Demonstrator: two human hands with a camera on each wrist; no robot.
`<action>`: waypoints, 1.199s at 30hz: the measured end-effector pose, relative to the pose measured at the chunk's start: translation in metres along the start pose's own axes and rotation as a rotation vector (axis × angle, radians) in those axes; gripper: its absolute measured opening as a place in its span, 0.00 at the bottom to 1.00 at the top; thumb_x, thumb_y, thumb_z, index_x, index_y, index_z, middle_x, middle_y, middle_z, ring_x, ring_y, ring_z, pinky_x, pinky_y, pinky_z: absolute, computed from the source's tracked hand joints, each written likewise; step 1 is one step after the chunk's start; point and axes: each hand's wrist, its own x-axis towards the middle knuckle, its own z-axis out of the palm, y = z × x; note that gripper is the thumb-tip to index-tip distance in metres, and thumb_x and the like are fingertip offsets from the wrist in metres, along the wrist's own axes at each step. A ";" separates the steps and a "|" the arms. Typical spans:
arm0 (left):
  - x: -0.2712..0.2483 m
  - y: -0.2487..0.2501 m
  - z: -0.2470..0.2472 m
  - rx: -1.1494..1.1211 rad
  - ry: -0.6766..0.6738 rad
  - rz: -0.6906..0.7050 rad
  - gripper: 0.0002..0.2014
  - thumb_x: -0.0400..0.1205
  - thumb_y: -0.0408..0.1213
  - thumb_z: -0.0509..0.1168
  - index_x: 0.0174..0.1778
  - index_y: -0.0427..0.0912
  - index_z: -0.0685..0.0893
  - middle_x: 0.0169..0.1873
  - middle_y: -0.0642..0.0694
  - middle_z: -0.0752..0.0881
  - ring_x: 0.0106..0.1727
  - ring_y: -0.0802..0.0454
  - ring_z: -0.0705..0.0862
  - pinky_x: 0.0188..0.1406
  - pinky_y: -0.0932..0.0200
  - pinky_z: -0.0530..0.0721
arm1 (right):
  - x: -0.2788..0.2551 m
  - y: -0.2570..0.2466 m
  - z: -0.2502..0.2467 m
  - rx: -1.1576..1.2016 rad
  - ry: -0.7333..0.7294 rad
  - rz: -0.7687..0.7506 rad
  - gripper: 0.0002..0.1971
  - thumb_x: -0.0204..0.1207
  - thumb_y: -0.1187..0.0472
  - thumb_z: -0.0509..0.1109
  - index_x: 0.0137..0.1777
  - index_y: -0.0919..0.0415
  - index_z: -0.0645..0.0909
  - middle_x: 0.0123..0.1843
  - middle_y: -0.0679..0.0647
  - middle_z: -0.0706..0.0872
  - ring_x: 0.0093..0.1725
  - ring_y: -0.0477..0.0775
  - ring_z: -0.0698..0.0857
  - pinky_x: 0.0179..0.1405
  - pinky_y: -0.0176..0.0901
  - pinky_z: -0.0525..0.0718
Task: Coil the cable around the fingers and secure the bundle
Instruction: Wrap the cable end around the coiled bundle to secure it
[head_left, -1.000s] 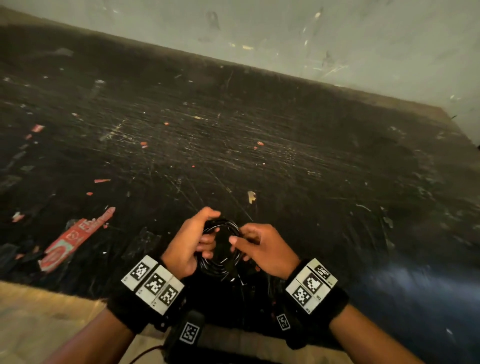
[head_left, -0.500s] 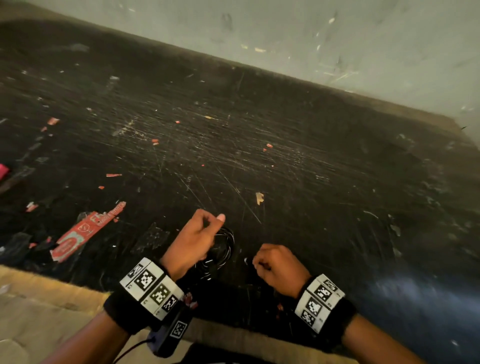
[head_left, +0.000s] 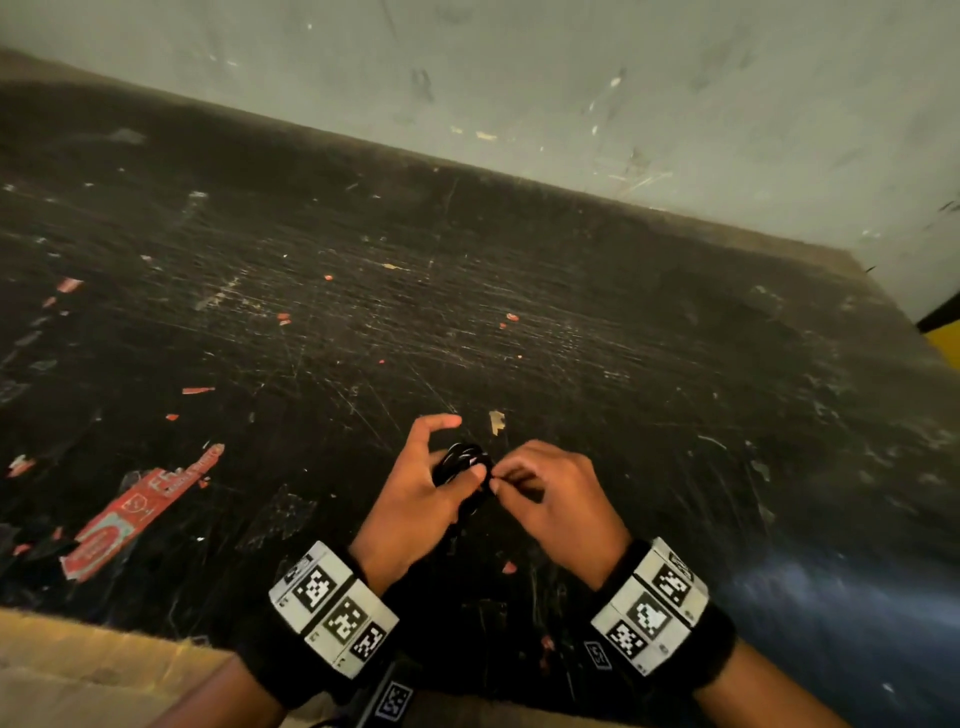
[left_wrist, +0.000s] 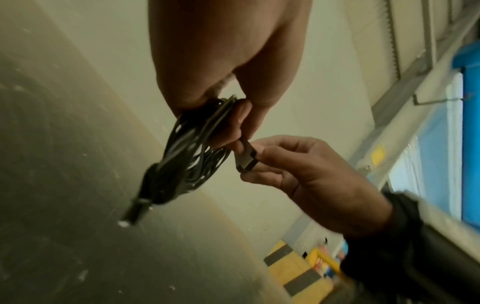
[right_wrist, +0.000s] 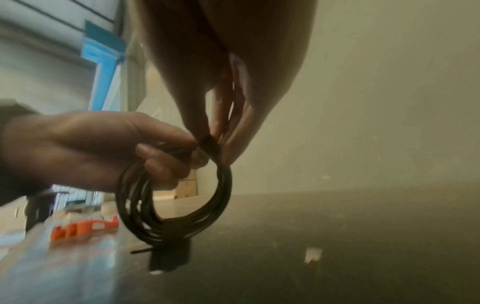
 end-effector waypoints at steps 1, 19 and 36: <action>-0.001 0.001 0.001 0.052 -0.019 0.040 0.25 0.77 0.31 0.68 0.65 0.57 0.70 0.41 0.45 0.88 0.27 0.64 0.82 0.27 0.67 0.78 | 0.000 0.000 -0.002 -0.043 -0.050 0.007 0.04 0.72 0.63 0.72 0.46 0.59 0.85 0.44 0.53 0.87 0.43 0.47 0.85 0.46 0.43 0.84; 0.009 0.022 0.000 -0.422 0.009 -0.026 0.18 0.78 0.21 0.61 0.63 0.39 0.75 0.27 0.42 0.81 0.15 0.61 0.72 0.15 0.66 0.71 | 0.004 -0.021 -0.025 0.688 0.011 0.247 0.17 0.69 0.75 0.73 0.58 0.64 0.80 0.44 0.57 0.82 0.40 0.48 0.86 0.44 0.40 0.86; 0.021 0.047 -0.004 -0.136 -0.010 -0.152 0.08 0.85 0.39 0.52 0.47 0.44 0.76 0.15 0.54 0.69 0.13 0.60 0.64 0.10 0.65 0.59 | 0.021 -0.021 -0.035 0.040 -0.043 -0.141 0.05 0.66 0.63 0.78 0.40 0.59 0.86 0.47 0.52 0.85 0.46 0.43 0.82 0.45 0.34 0.78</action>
